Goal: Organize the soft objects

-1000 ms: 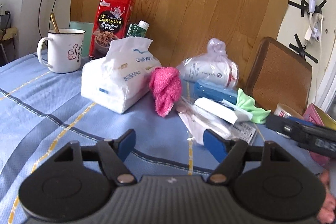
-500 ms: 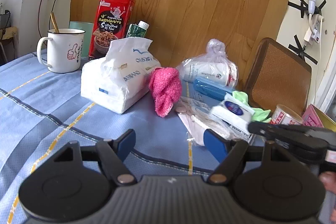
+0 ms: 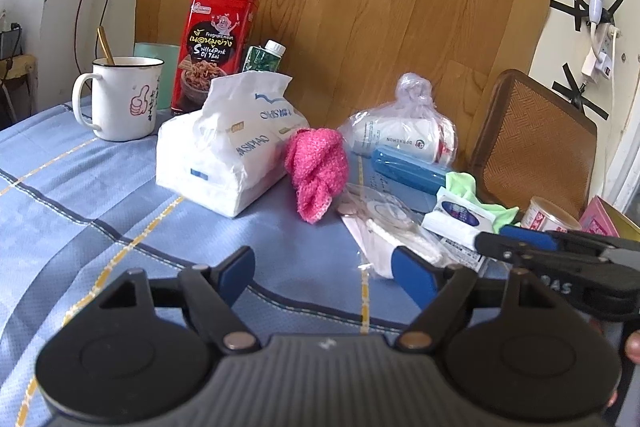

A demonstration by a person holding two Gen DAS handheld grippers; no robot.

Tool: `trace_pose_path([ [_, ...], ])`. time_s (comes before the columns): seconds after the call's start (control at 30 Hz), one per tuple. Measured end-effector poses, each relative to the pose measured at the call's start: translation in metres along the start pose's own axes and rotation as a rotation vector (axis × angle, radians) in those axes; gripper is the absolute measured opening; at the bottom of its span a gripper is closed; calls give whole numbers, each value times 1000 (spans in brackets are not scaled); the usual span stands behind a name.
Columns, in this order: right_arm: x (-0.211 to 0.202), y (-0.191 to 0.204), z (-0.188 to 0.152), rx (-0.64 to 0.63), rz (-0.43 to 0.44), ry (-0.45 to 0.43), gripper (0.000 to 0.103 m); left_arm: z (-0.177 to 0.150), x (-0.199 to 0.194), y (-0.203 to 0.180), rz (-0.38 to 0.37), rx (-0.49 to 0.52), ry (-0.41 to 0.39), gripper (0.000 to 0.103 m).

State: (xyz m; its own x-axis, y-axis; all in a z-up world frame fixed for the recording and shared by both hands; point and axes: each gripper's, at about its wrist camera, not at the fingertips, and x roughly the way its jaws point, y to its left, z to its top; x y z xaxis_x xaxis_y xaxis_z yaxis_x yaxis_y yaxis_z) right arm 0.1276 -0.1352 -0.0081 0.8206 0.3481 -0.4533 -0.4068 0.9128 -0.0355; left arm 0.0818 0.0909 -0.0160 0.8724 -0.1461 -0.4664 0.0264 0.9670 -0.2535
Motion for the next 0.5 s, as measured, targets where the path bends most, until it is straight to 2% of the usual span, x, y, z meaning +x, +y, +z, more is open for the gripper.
trace_pose_path([
  [0.1,10,3,0,-24,-18,28,33,0,0,0,-1,1,1,78],
  [0.13,12,1,1,-18,-22,38,27,0,0,0,-1,0,1,78],
  [0.17,14,-1,2,-10,-28,45,8,0,0,0,-2,-1,2,78],
  [0.33,2,-11,-5,26,-45,52,8,0,1,0,-4,-3,7,78],
  [0.5,-24,-15,-16,54,-23,48,7,1,1,-1,1,2,7,78],
])
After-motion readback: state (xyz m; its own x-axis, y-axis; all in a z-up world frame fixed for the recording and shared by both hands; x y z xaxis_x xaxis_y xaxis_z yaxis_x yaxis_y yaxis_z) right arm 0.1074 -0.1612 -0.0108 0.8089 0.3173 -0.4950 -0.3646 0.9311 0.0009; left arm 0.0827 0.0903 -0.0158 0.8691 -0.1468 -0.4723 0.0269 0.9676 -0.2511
